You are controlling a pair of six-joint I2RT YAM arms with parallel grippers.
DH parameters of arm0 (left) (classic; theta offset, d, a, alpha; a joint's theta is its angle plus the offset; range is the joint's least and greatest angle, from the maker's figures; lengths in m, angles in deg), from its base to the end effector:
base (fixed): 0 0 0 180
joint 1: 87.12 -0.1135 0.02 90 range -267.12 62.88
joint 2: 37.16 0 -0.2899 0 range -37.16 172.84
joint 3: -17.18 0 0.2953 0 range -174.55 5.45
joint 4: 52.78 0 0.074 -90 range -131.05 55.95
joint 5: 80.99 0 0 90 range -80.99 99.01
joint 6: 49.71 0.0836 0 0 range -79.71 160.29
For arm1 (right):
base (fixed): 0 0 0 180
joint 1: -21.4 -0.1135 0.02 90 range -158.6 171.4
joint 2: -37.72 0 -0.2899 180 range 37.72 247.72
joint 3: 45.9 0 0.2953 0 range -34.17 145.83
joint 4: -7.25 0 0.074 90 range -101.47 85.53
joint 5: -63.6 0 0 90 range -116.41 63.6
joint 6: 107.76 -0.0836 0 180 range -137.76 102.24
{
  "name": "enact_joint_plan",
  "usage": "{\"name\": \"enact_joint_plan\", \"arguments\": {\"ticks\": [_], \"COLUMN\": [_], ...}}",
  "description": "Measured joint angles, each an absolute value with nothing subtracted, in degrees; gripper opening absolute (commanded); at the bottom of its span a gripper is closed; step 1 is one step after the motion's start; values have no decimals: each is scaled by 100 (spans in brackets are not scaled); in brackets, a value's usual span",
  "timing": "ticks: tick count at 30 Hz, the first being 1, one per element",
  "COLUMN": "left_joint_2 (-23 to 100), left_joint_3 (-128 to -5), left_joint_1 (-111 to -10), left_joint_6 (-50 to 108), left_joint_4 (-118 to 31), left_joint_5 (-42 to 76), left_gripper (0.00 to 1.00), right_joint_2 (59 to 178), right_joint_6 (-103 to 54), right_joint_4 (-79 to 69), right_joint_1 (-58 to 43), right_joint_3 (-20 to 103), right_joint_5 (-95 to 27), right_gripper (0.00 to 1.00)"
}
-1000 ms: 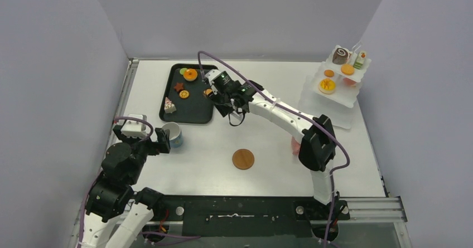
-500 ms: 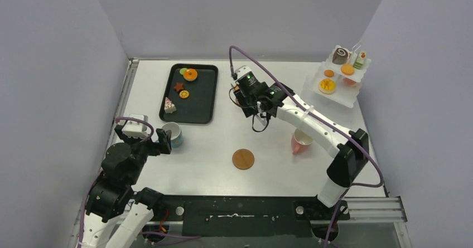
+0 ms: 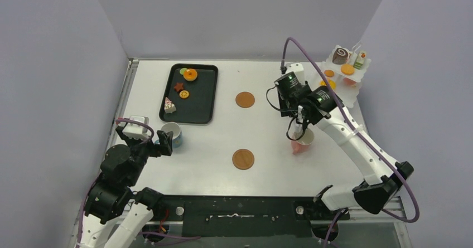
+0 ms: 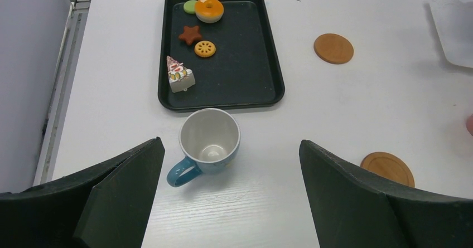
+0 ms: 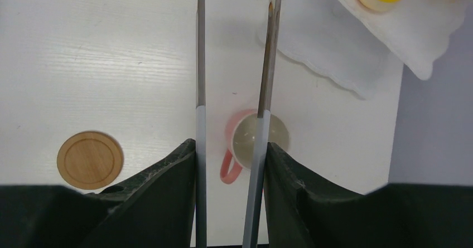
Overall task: Serve the afternoon tea
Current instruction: Place the desert on the desert table.
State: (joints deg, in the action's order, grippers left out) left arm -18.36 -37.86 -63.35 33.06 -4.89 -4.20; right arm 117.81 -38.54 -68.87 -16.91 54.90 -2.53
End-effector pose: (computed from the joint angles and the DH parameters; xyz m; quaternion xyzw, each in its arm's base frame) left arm 0.1321 -0.0373 0.3501 0.0389 0.7725 -0.0818 0.6285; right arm 0.2813 0.1791 0.3796 -0.0816 0.9326 -0.0283 0.3504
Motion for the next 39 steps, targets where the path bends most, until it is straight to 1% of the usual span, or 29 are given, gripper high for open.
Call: {"name": "enact_joint_plan", "arguments": {"ticks": [5,10,17,22,26,34,39], "left_joint_2": [-1853,-1868,-1868,-1868,-1868,-1868,-1873], "left_joint_3": [-3786,-3786,-3786,-3786,-3786,-3786,-3786], "left_joint_1": [-6265,-6204,-6169,-6165,-6165,-6165,-6165], "left_joint_6": [3306,3306,3306,3306,3306,3306,3309], "left_joint_4": [-489,-487,-489,-489,-487,-489,-487], "left_joint_5": [-420,-422,-420,-420,-422,-422,-425], "left_gripper": [90,91,91,91,91,91,91], "right_joint_2": [11305,10946,10785,10605,10586,10634,10944], "right_joint_6": [-4195,-4341,-4378,-4205,-4048,-3827,-3766], "right_joint_4": [-7401,-7631,-7810,-7696,-7526,-6890,-6614], "right_joint_1": [-1494,-864,36,943,1424,1890,2075], "right_joint_3": [5475,5307,5040,4734,4586,4470,4398], "right_joint_5": [101,150,32,-248,-537,-917,-1009], "right_gripper": [40,40,40,40,40,40,41]}}
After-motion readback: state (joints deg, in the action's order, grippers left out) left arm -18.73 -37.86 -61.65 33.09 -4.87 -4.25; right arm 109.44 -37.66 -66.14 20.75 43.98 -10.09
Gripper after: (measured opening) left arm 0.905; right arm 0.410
